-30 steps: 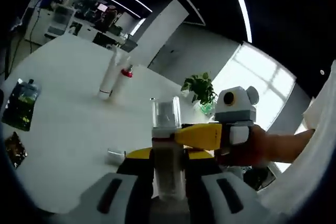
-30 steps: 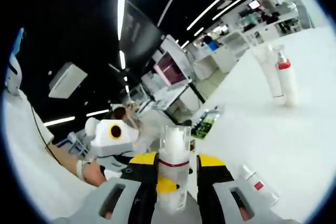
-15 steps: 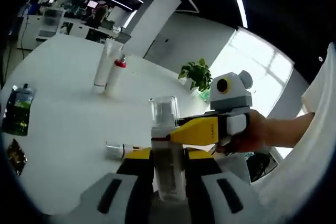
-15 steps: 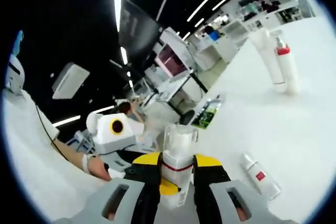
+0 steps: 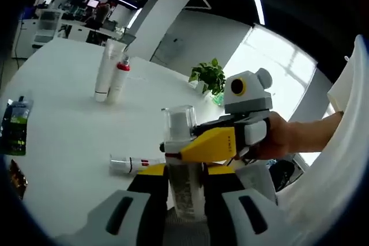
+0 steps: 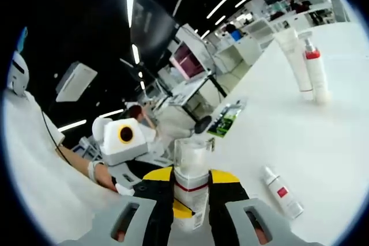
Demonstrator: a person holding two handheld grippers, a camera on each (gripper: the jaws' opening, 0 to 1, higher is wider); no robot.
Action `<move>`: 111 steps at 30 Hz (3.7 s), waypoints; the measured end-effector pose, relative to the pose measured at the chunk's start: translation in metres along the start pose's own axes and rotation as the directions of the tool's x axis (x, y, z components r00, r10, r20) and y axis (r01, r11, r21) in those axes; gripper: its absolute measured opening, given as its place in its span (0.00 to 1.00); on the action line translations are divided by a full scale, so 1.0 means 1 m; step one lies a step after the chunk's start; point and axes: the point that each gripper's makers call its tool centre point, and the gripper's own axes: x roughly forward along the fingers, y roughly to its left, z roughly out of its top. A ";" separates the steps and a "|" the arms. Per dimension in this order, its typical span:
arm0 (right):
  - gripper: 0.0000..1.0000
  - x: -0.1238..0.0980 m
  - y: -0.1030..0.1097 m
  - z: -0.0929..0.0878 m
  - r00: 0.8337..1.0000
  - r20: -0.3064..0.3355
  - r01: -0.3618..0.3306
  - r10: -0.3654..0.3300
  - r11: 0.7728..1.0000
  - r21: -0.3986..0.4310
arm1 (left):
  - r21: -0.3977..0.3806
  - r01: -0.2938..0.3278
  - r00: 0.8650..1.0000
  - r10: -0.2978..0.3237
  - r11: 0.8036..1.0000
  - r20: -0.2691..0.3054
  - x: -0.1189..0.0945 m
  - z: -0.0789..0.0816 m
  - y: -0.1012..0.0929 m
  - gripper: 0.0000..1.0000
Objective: Arrange the skincare products in the storage area until every visible bottle or jar stands upright without overlapping.
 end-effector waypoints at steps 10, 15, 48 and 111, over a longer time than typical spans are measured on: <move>0.16 0.006 0.003 0.012 0.999 0.051 0.011 -0.010 1.000 -0.015 | -0.036 0.020 0.999 -0.019 0.999 0.041 -0.007 0.011 0.007 0.18; 0.16 0.007 0.005 0.018 0.998 0.068 0.021 -0.019 0.999 -0.031 | -0.020 0.024 0.998 -0.022 1.000 0.062 -0.009 0.016 0.007 0.18; 0.17 0.006 -0.038 0.056 0.973 0.094 0.220 -0.210 0.970 -0.106 | 0.588 -0.221 0.880 0.419 0.778 -0.222 -0.031 -0.056 0.093 0.32; 0.17 0.036 -0.112 0.071 0.926 0.048 0.378 -0.375 0.912 -0.160 | 0.596 -0.229 0.783 0.510 0.770 -0.357 -0.038 -0.090 0.119 0.13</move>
